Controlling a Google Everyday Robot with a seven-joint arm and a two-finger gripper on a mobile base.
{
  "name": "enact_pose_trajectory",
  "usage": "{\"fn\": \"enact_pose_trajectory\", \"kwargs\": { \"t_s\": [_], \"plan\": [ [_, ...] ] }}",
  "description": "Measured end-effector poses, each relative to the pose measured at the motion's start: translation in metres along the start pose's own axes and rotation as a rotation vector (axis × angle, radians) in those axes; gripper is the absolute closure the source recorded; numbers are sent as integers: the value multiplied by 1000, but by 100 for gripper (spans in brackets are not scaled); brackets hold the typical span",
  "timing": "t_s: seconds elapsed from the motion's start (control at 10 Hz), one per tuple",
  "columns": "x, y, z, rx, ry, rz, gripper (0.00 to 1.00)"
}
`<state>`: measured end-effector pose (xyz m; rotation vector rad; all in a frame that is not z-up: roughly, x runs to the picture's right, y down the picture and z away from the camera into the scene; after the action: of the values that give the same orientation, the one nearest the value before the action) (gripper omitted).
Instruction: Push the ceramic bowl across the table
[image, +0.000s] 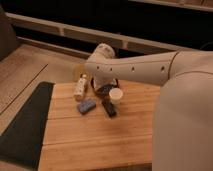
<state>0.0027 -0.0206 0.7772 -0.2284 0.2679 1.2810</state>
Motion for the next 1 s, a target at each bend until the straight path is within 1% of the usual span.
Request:
{"fn": "enact_pose_trajectory", "kwargs": {
  "t_s": [0.4, 0.6, 0.7, 0.9, 1.0],
  "plan": [
    [-1, 1, -1, 1, -2, -3, 35],
    [-1, 4, -3, 14, -7, -25, 35],
    [2, 8, 2, 15, 1, -44, 35],
    [16, -2, 27, 24, 47, -80, 35],
    [22, -10, 47, 11, 71, -103, 35]
  ]
}}
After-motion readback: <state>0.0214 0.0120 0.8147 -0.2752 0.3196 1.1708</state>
